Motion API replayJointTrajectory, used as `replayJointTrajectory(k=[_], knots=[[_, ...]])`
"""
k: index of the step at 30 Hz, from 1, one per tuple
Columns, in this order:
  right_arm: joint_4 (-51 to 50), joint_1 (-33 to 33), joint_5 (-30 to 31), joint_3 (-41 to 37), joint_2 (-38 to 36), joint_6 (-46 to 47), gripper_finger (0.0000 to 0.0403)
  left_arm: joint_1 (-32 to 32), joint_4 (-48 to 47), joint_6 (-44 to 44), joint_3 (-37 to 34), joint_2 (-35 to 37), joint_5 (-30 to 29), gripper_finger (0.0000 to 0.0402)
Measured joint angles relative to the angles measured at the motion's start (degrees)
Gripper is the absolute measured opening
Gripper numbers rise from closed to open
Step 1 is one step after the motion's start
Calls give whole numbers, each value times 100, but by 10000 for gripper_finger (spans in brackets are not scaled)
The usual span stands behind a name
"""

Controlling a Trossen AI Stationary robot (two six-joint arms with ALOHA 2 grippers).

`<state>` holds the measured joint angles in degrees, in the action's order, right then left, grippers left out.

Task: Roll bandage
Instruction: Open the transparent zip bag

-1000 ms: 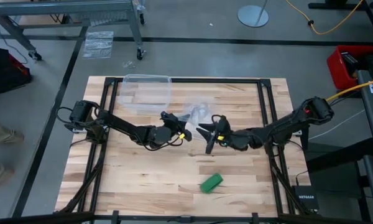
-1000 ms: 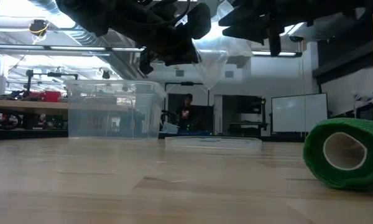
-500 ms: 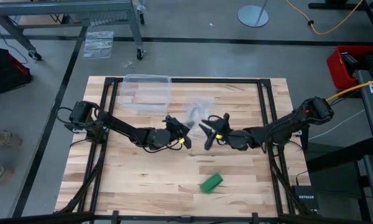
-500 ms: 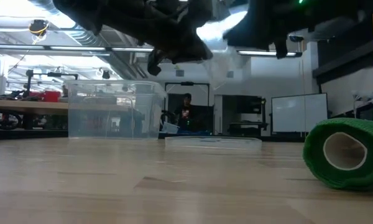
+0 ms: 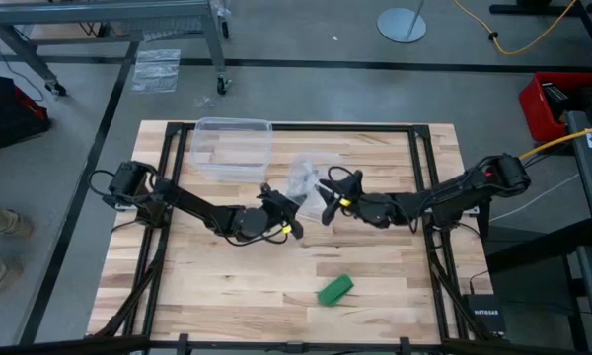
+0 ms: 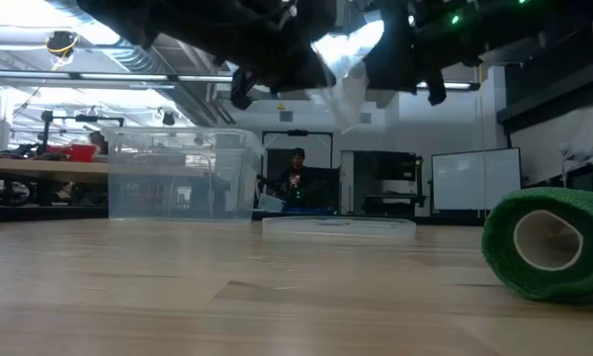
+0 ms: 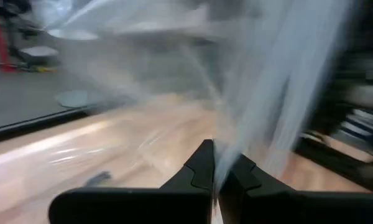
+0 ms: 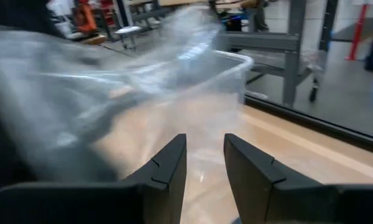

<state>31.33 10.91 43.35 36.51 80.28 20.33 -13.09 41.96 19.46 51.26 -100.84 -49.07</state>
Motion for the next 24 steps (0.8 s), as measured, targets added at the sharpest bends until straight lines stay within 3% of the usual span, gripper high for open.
replayJointTrajectory(k=[9, 15, 24], knots=[[398, 855, 59, 0, -220, -110, 113, 313, 91, 440, -4, 2, -154, 0], [395, 895, 100, 4, -10, 286, 113, 289, 140, 919, -2, 2, -150, 0], [456, 1112, -42, 384, 577, 277, 113, 373, 304, 756, -2, 2, -148, 0]])
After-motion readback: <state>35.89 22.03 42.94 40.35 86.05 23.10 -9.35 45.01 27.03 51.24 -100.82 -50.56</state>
